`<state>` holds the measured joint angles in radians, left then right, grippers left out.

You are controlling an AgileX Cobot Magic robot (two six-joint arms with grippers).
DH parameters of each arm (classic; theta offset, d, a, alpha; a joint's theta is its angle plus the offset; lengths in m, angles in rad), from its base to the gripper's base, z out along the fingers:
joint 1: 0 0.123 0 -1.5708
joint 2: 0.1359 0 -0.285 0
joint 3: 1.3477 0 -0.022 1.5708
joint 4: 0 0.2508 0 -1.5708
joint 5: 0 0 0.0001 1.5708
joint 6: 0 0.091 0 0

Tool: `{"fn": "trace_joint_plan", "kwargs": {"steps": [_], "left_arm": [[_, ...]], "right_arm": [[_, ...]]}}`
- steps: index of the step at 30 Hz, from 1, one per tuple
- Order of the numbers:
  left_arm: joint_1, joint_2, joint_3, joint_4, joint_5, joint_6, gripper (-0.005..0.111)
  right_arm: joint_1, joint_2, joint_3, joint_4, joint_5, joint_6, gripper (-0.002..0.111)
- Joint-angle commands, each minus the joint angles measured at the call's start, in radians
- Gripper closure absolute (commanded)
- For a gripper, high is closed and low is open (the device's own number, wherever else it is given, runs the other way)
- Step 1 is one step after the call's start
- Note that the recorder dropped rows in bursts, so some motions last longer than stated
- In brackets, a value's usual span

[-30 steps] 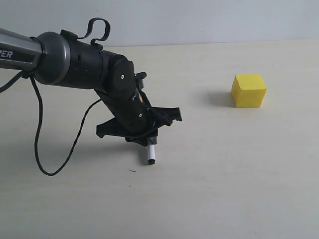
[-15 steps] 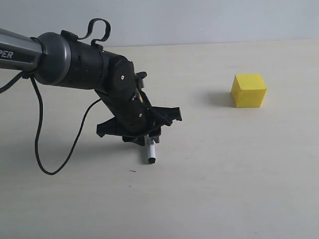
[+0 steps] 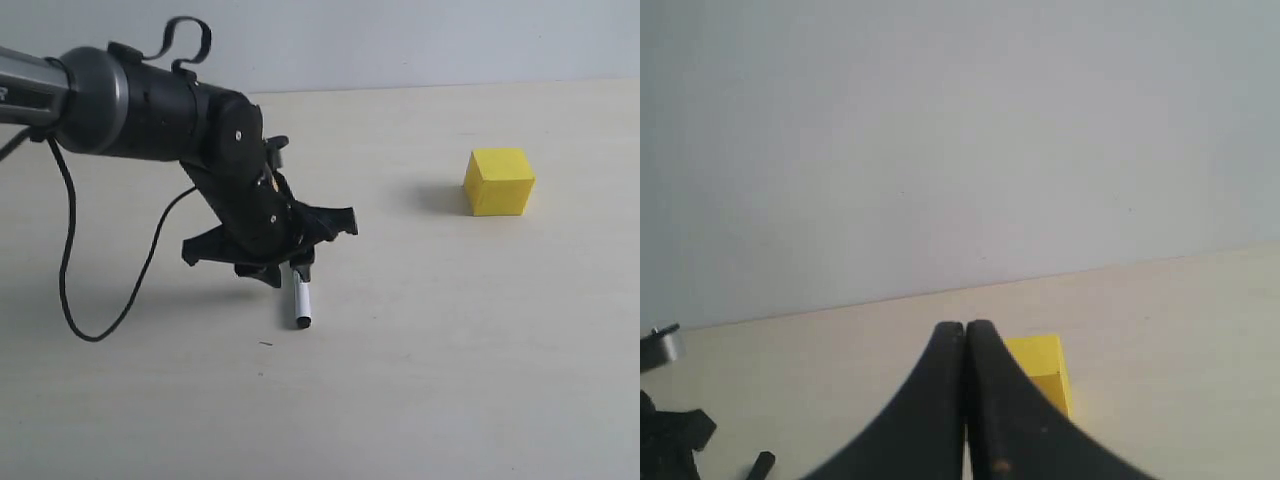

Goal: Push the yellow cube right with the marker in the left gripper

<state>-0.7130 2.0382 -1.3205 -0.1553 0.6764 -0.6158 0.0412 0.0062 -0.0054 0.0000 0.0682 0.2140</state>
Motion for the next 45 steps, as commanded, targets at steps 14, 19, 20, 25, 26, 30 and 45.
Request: {"fn": "trace_joint_plan", "kwargs": {"steps": [14, 19, 20, 25, 26, 30, 45], "left_arm": [[-0.182, -0.604, 0.246, 0.790, -0.138, -0.294, 0.107], [-0.206, -0.810, 0.441, 0.821, -0.269, -0.344, 0.107], [-0.206, -0.848, 0.466, 0.803, -0.267, -0.344, 0.107], [-0.204, -0.973, 0.520, 0.803, -0.255, -0.342, 0.107], [-0.204, -0.987, 0.520, 0.803, -0.253, -0.342, 0.107], [-0.204, -1.014, 0.520, 0.803, -0.256, -0.342, 0.107], [-0.161, -1.030, 0.536, 0.776, -0.097, -0.347, 0.107]], "right_arm": [[-0.007, -0.006, 0.005, -0.006, -0.002, -0.003, 0.108], [-0.007, -0.006, 0.005, -0.006, -0.002, -0.003, 0.108], [-0.007, -0.006, 0.005, -0.006, -0.002, -0.003, 0.108], [-0.007, -0.006, 0.005, -0.006, -0.002, -0.003, 0.108], [-0.007, -0.006, 0.005, -0.006, -0.002, -0.003, 0.108], [-0.007, -0.006, 0.005, -0.006, -0.002, -0.003, 0.108], [-0.007, -0.006, 0.005, -0.006, -0.002, -0.003, 0.108]]}}
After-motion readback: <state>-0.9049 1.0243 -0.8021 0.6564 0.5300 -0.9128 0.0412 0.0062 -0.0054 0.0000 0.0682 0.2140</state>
